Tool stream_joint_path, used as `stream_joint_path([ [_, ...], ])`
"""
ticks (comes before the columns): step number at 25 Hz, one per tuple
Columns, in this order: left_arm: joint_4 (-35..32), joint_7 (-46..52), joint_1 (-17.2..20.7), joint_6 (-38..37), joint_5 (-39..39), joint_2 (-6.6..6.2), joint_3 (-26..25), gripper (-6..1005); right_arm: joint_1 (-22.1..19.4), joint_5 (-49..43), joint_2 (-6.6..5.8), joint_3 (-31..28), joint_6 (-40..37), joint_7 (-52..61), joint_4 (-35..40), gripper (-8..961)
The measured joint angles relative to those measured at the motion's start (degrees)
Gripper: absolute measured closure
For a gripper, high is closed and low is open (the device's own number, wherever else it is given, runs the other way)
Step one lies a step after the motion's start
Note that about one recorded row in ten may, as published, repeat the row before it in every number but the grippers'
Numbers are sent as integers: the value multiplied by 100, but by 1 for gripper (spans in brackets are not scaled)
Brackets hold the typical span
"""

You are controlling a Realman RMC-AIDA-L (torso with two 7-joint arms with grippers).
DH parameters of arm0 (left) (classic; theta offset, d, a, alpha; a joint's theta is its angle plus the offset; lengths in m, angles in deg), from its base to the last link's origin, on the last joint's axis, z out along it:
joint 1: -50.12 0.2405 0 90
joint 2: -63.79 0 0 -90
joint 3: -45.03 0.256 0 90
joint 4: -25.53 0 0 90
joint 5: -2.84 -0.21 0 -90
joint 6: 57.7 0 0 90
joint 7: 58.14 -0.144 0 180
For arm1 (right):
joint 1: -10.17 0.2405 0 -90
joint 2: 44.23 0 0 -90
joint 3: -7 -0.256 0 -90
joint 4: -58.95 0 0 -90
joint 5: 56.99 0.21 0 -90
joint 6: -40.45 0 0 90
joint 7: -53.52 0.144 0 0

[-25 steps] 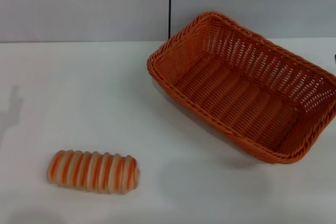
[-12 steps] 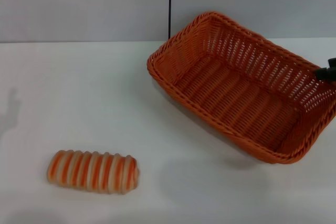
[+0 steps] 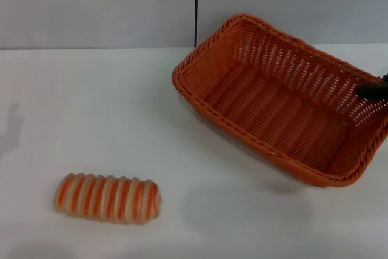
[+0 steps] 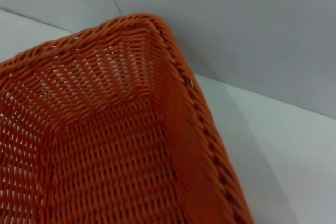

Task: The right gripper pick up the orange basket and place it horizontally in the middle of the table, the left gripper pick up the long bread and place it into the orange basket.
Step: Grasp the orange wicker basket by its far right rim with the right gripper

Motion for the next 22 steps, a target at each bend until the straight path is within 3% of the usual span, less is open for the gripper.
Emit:
stream_joint_path([
  [1, 0, 22, 0, 27, 0, 0, 0, 363, -9, 17, 25, 9, -10, -91, 10, 346],
  [6, 0, 29, -14, 76, 0, 0, 0, 363, -9, 47, 102, -32, -29, -245, 30, 530],
  [9, -1, 30, -18, 76, 0, 0, 0, 363, -11, 54, 115, -36, -19, -283, 52, 759],
  [14, -1, 30, -21, 86, 0, 0, 0, 363, -36, 88, 162, -35, 69, -374, 209, 778],
  [17, 0, 30, -22, 92, 0, 0, 0, 364, -179, 351, 257, -34, 302, -629, 569, 778],
  [22, 0, 33, -17, 92, 3, 0, 0, 364, -635, 1551, 312, -49, 784, -982, 1205, 779],
])
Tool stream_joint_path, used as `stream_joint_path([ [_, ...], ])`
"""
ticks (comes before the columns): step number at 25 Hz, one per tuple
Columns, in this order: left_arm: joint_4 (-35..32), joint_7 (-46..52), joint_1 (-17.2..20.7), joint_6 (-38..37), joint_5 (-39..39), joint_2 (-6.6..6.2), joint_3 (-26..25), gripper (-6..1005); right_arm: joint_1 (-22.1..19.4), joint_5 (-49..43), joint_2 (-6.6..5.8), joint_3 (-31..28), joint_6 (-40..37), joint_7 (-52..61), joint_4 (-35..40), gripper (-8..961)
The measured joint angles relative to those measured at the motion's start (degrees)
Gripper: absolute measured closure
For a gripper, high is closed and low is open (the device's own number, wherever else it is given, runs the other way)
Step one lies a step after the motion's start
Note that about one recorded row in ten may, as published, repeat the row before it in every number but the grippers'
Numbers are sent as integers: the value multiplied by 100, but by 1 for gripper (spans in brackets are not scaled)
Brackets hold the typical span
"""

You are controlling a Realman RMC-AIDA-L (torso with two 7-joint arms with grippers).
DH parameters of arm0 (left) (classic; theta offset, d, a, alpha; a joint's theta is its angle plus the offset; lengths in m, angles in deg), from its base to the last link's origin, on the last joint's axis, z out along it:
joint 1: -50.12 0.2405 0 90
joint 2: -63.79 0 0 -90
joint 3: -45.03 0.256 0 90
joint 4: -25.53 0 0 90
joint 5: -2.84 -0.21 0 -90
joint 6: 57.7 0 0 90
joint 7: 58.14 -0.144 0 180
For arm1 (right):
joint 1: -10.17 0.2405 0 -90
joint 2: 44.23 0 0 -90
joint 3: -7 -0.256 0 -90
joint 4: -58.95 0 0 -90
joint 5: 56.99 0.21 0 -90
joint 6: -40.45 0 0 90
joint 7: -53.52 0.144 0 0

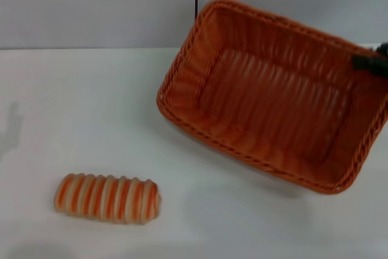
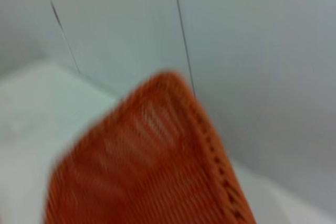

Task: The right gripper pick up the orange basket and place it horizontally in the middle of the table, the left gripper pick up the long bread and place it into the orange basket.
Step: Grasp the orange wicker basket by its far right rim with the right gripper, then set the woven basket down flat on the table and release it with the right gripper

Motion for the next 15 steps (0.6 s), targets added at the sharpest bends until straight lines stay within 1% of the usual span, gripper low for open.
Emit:
stream_joint_path([
  [3, 1, 9, -5, 0, 12, 0, 0, 364, -213, 745, -44, -162, 189, -152, 98, 779],
  [4, -1, 11, -19, 0, 12, 0, 0, 364, -307, 1170, -94, -388, 381, -278, 80, 779],
  [5, -1, 11, -19, 0, 12, 0, 0, 364, -307, 1170, -94, -388, 381, -278, 80, 779],
  [6, 1, 15, -39, 0, 10, 0, 0, 364, -377, 1526, -175, -631, 609, -370, 21, 779],
  [7, 1, 15, -39, 0, 10, 0, 0, 364, -377, 1526, -175, -631, 609, -370, 21, 779],
  [8, 0, 17, -45, 0, 10, 0, 0, 364, -398, 1643, -229, -710, 723, -378, -2, 779],
  [9, 0, 19, -56, 0, 8, 0, -3, 364, -416, 1774, -355, -788, 936, -376, -29, 779],
  [10, 0, 19, -56, 0, 8, 0, -3, 364, -416, 1774, -355, -788, 936, -376, -29, 780],
  [13, -1, 20, -59, -2, 11, -6, -21, 364, -398, 1827, -621, -778, 1270, -250, -30, 780],
  [14, -1, 21, -59, -5, 11, -10, -27, 365, -361, 1822, -808, -692, 1421, -149, -12, 780],
  [15, -1, 21, -59, -11, 11, -12, -29, 365, -361, 1822, -808, -692, 1421, -149, -12, 780],
])
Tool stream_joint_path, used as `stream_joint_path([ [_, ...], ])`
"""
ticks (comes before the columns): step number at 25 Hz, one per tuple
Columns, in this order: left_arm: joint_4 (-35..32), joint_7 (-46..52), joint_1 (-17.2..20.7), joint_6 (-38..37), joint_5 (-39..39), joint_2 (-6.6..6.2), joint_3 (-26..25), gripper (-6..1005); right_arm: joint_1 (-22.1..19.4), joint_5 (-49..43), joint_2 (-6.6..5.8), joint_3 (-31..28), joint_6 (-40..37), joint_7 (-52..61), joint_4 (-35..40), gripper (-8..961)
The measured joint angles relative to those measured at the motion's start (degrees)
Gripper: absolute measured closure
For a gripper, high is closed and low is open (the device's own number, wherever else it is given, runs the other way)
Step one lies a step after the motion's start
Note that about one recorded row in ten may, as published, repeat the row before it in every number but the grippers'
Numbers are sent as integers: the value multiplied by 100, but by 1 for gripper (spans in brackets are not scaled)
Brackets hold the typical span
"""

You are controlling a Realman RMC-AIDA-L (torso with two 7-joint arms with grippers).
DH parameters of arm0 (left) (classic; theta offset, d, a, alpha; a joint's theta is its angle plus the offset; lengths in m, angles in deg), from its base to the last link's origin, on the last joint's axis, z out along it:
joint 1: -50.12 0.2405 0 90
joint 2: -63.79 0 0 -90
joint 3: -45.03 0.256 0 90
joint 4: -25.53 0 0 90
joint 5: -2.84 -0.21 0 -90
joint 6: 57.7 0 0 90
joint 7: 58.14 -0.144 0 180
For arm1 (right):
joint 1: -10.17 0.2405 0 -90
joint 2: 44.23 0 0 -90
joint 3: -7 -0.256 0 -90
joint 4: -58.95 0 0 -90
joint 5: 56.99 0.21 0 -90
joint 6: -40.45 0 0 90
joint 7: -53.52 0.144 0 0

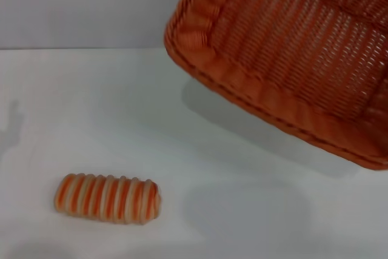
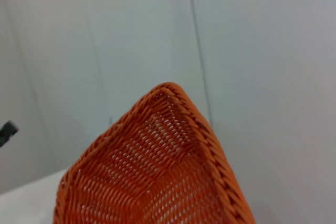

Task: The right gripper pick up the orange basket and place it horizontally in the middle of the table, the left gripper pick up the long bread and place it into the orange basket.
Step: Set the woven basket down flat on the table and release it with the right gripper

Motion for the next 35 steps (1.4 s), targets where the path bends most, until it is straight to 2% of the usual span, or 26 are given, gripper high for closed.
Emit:
stream_joint_path([
  [3, 1, 14, 1, -4, 3, -3, -10, 365, 66, -4, -334, 320, 167, 68, 49, 780],
  [4, 0, 33, 0, -3, 5, -1, -12, 365, 101, 1, -504, 607, 191, 115, 105, 780],
  [5, 1, 43, -1, -4, 5, 0, -12, 365, 101, 1, -504, 607, 191, 115, 105, 780],
  [9, 60, 56, 2, -32, -3, 3, 17, 365, 352, -168, -851, 1371, 198, 232, 188, 781],
  [13, 64, 56, 17, -35, -5, 9, 51, 365, 627, -527, -875, 1603, 200, 217, 156, 781],
  [14, 84, 56, 35, -35, -9, 11, 109, 365, 761, -741, -793, 1583, 175, 140, 129, 781],
  [15, 84, 56, 35, -35, -9, 11, 109, 365, 761, -741, -793, 1583, 175, 140, 129, 781],
  [18, 123, 56, 61, -20, -17, 12, 186, 365, 940, -958, -566, 1451, 100, -73, 113, 781],
  [19, 124, 55, 72, -5, -16, 12, 216, 365, 1054, -997, -391, 1456, 85, -232, 100, 782],
  [20, 124, 55, 72, -5, -16, 12, 216, 366, 1054, -997, -391, 1456, 85, -232, 100, 782],
  [23, 126, 55, 75, -15, -16, 12, 284, 366, 1226, -1211, -122, 1507, 87, -453, 82, 782],
  [24, 123, 55, 78, -25, -16, 9, 303, 366, 1349, -1505, 64, 1510, 66, -601, 53, 782],
  [25, 126, 54, 86, -32, -17, 7, 316, 366, 1349, -1505, 64, 1510, 66, -601, 53, 782],
  [29, 123, 54, 94, -34, -16, 5, 320, 366, 1567, -2021, 327, 1515, -95, -824, -103, 782],
  [35, 124, 54, 147, -43, -15, 3, 366, 366, 1611, -2083, 396, 1516, -228, -941, -241, 783],
])
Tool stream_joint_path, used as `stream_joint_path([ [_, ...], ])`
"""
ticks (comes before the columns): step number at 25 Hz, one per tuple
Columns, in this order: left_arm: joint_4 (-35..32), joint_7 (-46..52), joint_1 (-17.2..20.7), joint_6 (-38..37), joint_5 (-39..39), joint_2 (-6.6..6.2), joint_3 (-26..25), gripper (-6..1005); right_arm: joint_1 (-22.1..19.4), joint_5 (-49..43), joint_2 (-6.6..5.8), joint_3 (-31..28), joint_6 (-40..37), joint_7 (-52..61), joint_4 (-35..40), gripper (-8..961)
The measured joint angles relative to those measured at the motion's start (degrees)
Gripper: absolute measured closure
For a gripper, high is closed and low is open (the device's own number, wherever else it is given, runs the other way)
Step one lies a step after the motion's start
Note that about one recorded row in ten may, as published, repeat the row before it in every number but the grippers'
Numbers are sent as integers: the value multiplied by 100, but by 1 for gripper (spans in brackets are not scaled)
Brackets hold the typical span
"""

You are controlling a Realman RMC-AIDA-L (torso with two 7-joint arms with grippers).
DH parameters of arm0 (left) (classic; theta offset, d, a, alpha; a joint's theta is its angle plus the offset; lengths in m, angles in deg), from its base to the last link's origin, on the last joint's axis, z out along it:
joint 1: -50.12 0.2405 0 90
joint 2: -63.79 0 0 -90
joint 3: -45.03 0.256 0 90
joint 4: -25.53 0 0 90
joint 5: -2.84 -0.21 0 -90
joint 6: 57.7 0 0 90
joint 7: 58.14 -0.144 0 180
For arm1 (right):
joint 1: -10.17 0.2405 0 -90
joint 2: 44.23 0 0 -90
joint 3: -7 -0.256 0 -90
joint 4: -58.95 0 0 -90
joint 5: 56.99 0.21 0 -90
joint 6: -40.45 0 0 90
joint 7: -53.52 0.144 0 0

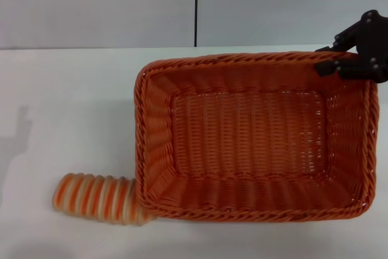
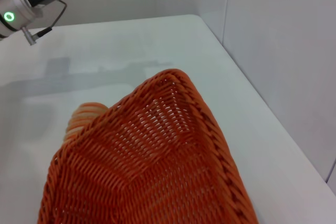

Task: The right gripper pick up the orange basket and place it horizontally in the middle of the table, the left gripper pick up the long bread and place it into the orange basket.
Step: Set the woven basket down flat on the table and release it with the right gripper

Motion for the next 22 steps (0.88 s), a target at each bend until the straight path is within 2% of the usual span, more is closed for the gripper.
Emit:
stream_joint_path([
  [4, 0, 0, 4, -1, 0, 0, 7, 366, 34, -4, 72, 2, -122, 62, -66, 783],
  [13, 0, 0, -66, 22, 0, -9, 138, 367, 158, -19, 79, -47, -348, 303, -251, 784],
  [18, 0, 0, -74, 38, -1, -9, 138, 364, 104, 24, 83, -340, -477, 248, -217, 623],
  [22, -14, 0, -80, 41, -1, -9, 138, 357, 29, 74, 140, -935, -501, -3, -193, 522],
])
